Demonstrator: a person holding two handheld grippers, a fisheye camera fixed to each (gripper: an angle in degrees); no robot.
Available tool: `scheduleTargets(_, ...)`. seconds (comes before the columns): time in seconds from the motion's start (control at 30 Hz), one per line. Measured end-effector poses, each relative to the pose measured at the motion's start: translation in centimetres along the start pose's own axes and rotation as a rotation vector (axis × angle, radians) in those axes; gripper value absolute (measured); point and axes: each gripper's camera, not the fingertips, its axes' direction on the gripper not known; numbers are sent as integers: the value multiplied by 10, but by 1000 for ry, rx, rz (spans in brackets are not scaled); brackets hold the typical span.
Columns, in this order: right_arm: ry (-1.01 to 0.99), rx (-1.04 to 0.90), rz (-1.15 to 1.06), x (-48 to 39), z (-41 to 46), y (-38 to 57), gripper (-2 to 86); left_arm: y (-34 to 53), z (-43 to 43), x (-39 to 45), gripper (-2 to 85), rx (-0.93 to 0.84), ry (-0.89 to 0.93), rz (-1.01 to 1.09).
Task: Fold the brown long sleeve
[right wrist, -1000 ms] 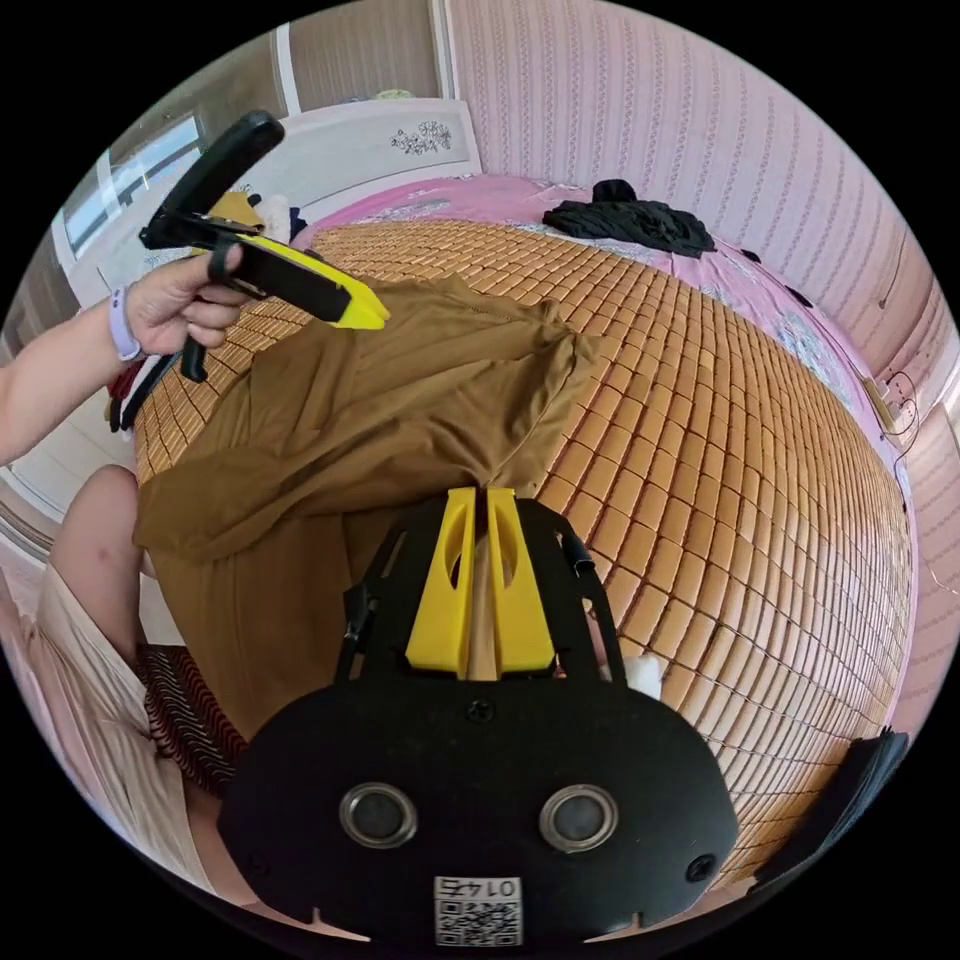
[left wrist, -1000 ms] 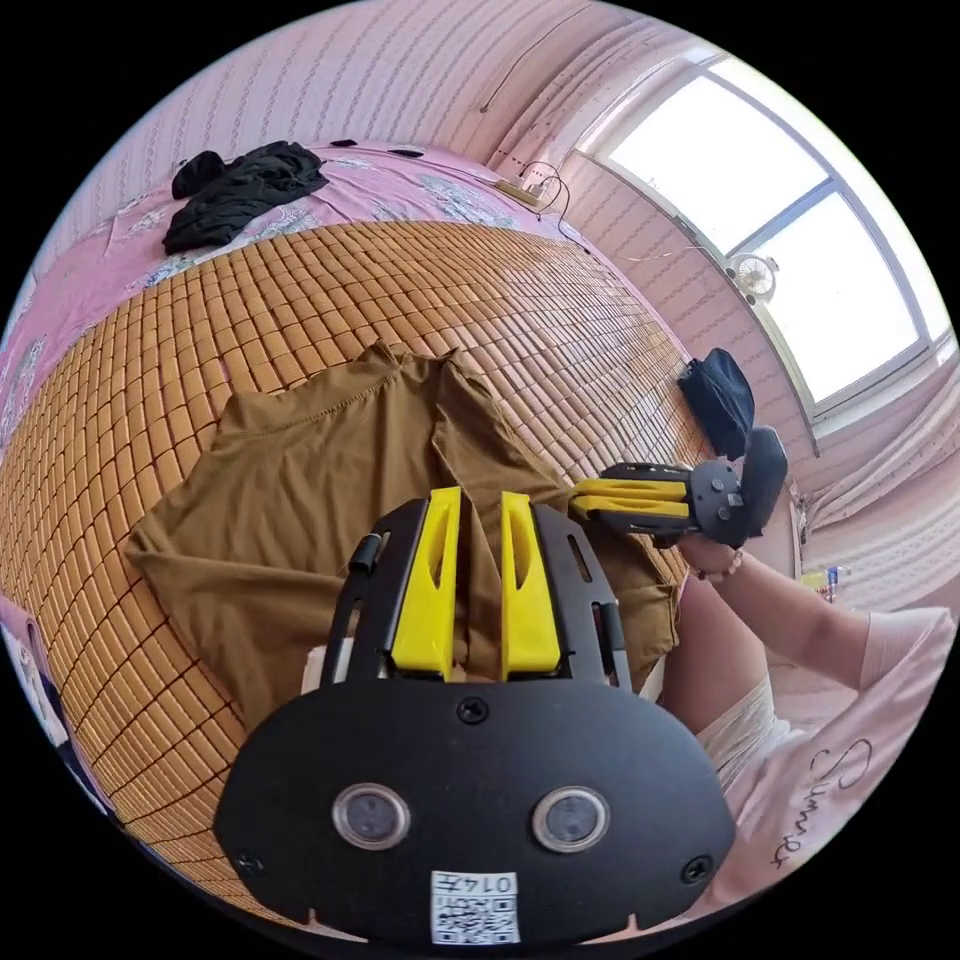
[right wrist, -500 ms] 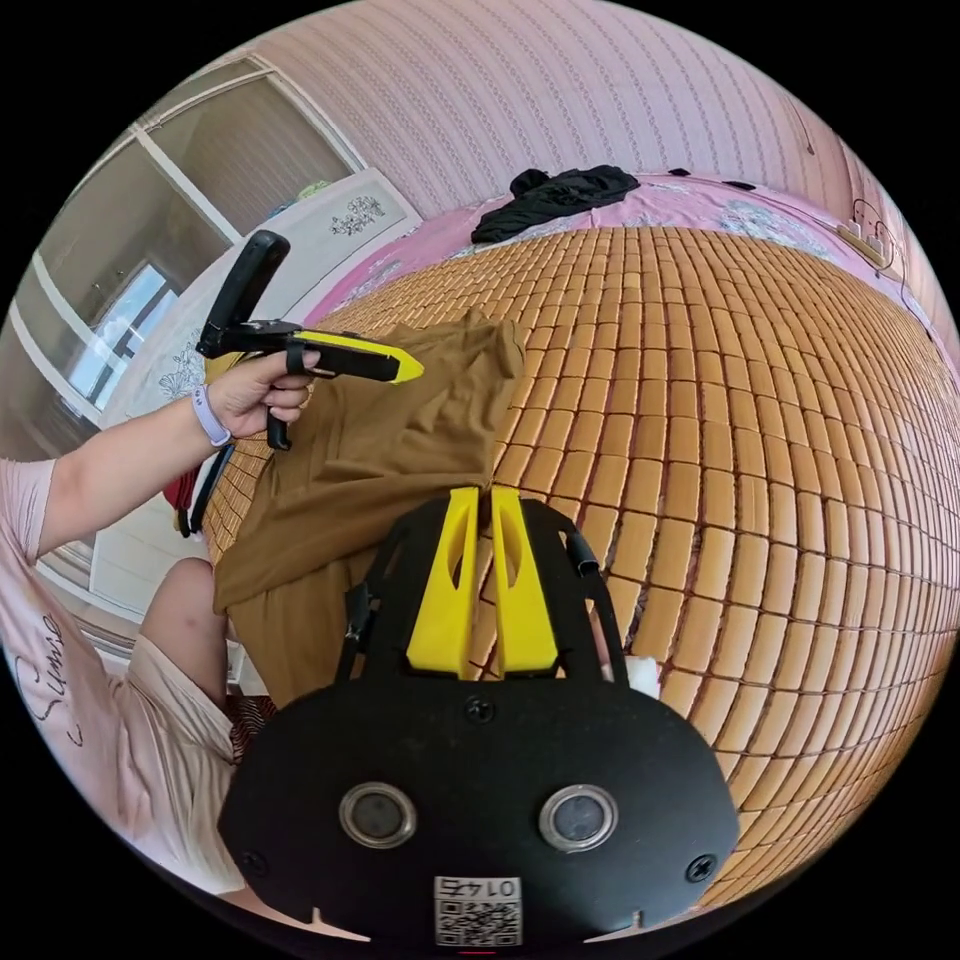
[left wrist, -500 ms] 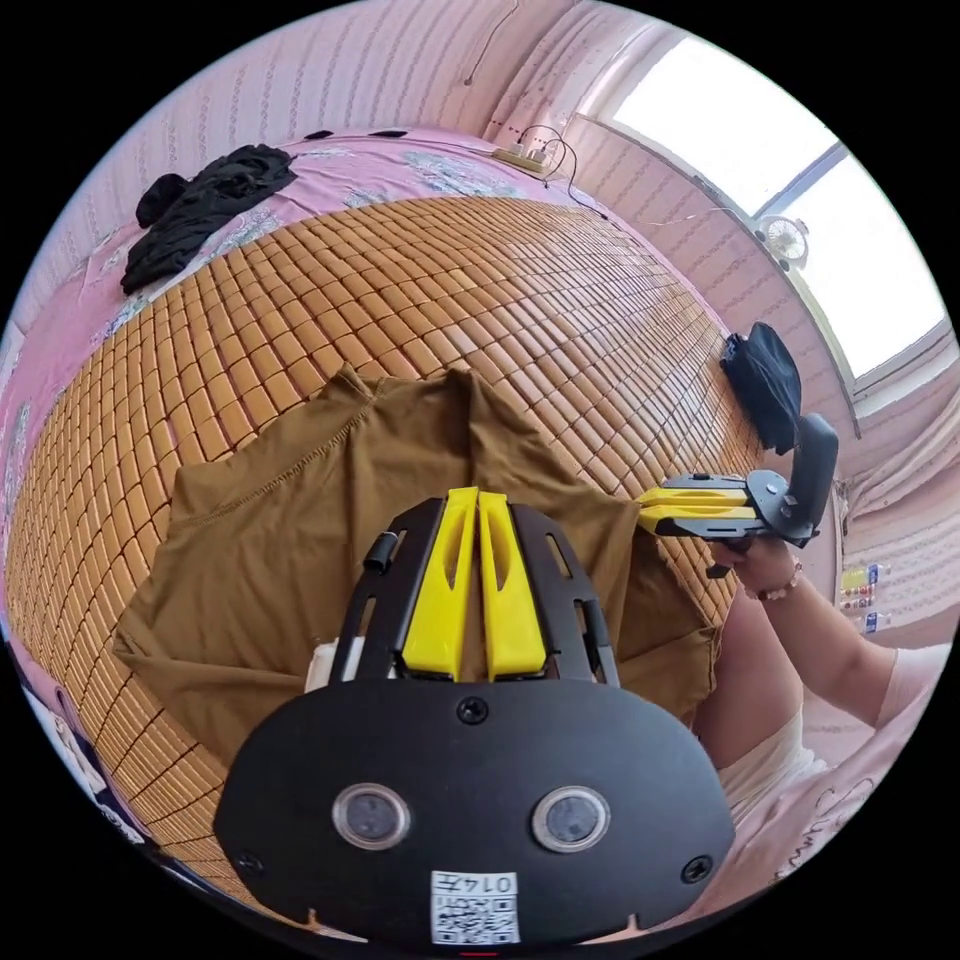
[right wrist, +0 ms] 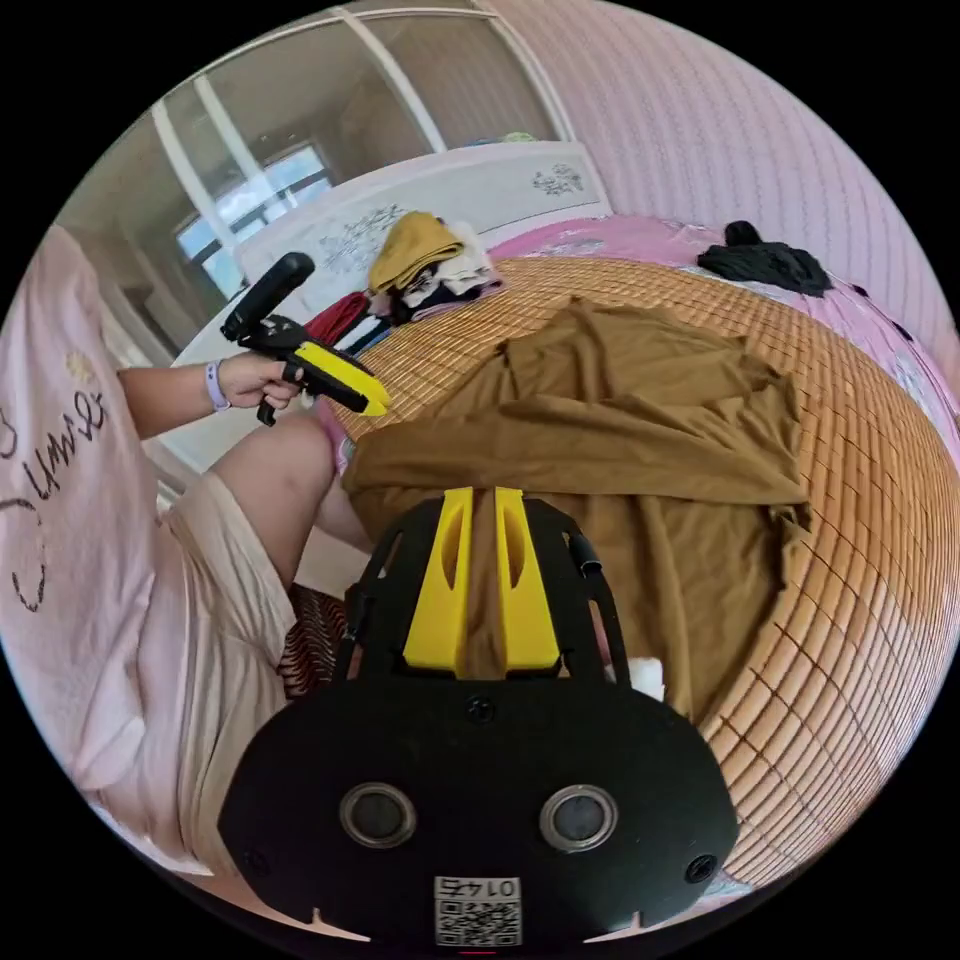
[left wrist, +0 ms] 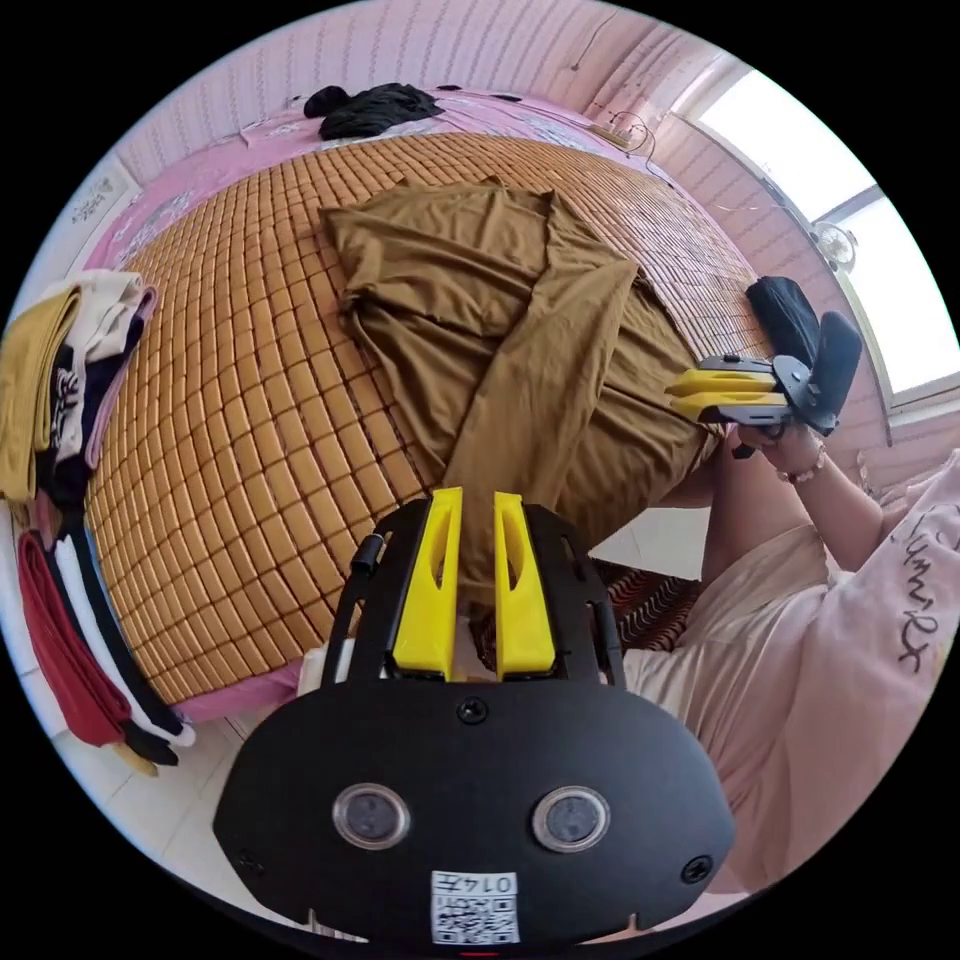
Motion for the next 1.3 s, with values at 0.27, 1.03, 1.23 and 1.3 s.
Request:
scheduleTargets(0.27,140,-123,-1,3,17,-50,58,13,57,65,54,-172,-129,188)
scheduleTargets(1.03,548,34,491,256,-70,-77,140,-93,-76,-90,54,319,58,135)
scheduleTargets(1.23,385,-75,626,320,-60,-84,65,-186,-51,-202,120,384,211,-233)
scheduleTargets(1.3,350,-44,607,321,-67,-87,25,-205,-31,-218,129,314,241,-324)
